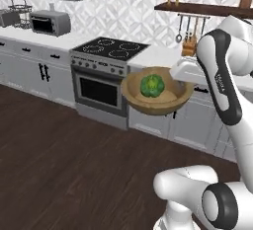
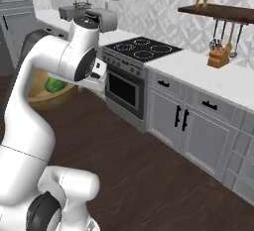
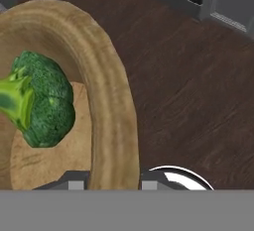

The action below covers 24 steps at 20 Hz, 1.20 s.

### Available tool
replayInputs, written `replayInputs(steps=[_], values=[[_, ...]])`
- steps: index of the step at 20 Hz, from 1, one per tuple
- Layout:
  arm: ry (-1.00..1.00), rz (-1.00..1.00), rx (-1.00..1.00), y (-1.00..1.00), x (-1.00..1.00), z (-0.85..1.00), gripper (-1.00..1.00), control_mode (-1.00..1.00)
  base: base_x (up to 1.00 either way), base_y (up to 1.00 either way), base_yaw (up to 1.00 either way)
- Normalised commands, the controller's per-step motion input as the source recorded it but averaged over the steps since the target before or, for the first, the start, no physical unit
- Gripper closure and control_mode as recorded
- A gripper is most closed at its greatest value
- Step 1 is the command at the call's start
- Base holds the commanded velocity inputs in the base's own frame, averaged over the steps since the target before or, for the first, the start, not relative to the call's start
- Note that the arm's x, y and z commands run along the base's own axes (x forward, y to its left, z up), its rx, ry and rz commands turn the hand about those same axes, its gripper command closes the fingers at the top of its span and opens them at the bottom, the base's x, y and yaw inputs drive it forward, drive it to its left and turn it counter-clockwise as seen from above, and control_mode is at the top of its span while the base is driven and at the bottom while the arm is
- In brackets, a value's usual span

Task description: Pick the broccoli from the sink and place it in the bowl. Then pick the bowl and place it in the microwave. Then close the microwave door and press the start button.

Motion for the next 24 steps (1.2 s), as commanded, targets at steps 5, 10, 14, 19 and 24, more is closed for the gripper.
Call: replayInputs(steps=[5,10,14,19,24], values=[[0.0,0.0,0.0,0.0,0.0,0.0,1.0,1.0,0.55,0.27,0.8],[0.0,0.0,0.0,0.0,0.0,0.0,1.0,1.0,0.98,0.37,0.5],[0.0,0.0,0.0,0.0,0.0,0.0,1.0,1.0,1.0,0.52,0.24],[0.0,0.0,0.0,0.0,0.0,0.0,1.0,1.0,1.0,0.42,0.16],[0.0,0.0,0.0,0.0,0.0,0.0,1.0,1.0,1.0,0.02,0.35]])
